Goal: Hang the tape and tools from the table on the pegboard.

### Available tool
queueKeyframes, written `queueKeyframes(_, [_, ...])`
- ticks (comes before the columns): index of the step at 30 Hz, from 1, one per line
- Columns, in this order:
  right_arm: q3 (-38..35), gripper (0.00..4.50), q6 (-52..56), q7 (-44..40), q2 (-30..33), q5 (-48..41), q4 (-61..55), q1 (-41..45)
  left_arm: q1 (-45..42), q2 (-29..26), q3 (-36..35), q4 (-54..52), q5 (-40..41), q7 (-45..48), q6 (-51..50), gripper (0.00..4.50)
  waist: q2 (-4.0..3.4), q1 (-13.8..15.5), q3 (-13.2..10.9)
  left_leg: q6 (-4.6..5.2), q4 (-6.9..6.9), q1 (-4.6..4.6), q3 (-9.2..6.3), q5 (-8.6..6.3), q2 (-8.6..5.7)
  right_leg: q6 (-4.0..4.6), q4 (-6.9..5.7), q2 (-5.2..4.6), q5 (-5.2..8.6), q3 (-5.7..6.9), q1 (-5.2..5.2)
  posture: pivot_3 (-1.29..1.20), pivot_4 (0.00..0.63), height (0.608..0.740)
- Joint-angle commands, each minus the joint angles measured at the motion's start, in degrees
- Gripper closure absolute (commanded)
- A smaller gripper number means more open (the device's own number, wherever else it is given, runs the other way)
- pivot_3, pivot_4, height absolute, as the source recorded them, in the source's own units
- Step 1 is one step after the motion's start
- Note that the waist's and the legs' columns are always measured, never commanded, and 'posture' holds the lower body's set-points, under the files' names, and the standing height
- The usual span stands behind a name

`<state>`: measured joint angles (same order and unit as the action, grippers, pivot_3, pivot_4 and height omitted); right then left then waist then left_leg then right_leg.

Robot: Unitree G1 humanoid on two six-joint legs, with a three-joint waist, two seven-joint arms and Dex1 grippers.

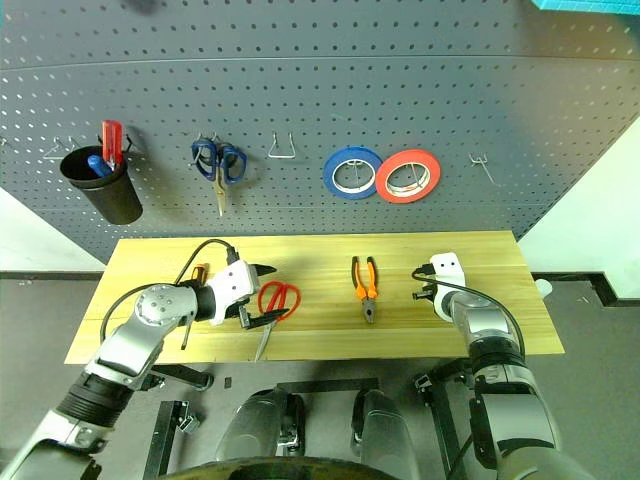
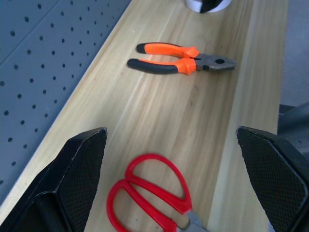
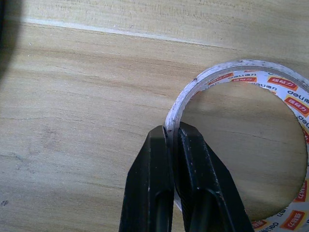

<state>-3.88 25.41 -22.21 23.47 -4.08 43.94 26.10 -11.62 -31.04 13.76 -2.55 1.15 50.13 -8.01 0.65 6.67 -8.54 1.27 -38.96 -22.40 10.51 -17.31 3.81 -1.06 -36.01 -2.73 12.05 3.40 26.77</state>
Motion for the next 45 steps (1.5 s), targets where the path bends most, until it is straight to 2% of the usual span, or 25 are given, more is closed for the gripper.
queueKeyframes(1, [-1.26,4.45,-0.32,0.43,-0.14,-0.6,-0.71,0.01,-0.91,0.07,-0.97,-1.07,1.07,0.1,0.38,0.0,0.0,0.0,0.0,0.0,0.01,-0.01,0.0,0.0,0.0,0.0,0.01,0.0,0.0,0.0,0.01,0.34,0.164,0.731])
queueKeyframes(7, [-1.57,4.45,0.95,-0.29,0.72,-1.32,-7.89,-2.86,-1.35,0.6,-0.82,-1.31,2.49,1.12,2.16,0.0,-0.04,0.11,-0.05,0.0,0.02,-0.08,0.0,0.0,0.0,-0.01,0.01,0.0,0.0,0.0,0.07,0.34,0.154,0.731])
queueKeyframes(15, [-5.78,4.45,10.76,-1.85,3.37,-5.99,-33.88,-13.66,-1.1,1.6,-1.35,-1.71,5.51,2.67,3.22,0.0,-0.05,0.26,-0.04,0.0,0.01,-0.78,-0.03,0.01,-0.01,-0.17,0.01,0.02,-0.05,0.04,0.68,0.32,0.139,0.731])
queueKeyframes(24, [-13.83,4.45,19.1,-1.97,4.35,-12.96,-57.42,-24.25,-1.3,5.23,-3.33,-1.24,10.18,3.12,7.1,0.0,-0.03,0.26,-0.04,0.01,-0.06,-0.85,-0.17,0.01,-0.02,-0.11,0.07,0.02,0.01,0.16,0.65,0.29,0.134,0.731])
queueKeyframes(27, [-16.75,4.45,18.69,-2.01,4.01,-15.1,-60.65,-25.66,-1.33,6.27,-3.5,-1.15,11.51,3.34,6.93,0.0,-0.02,0.21,-0.04,0.02,-0.1,-0.85,-0.23,0.01,-0.04,-0.11,0.08,0.07,0.01,0.2,0.6,0.28,0.131,0.731])
queueKeyframes(34, [-25.25,4.45,10.44,-0.33,0.29,-20.69,-64.2,-25.64,-0.11,9.2,-3.88,-0.76,14.35,4.23,12.11,0.0,-0.02,0.22,-0.03,0.02,-0.11,-0.86,-0.35,0.01,-0.06,-0.17,0.1,0.12,-0.03,0.35,0.55,0.27,0.128,0.731])
queueKeyframes(45, [-27.6,4.45,4.01,1.58,-0.78,-25.28,-65.63,-23.53,0.5,12.31,-5.1,-1.59,18.38,4.22,12.44,0.0,-0.03,0.12,-0.03,0.03,-0.19,-0.86,-0.44,0.02,-0.09,-0.19,0.08,0.11,-0.05,0.4,0.46,0.26,0.127,0.731])
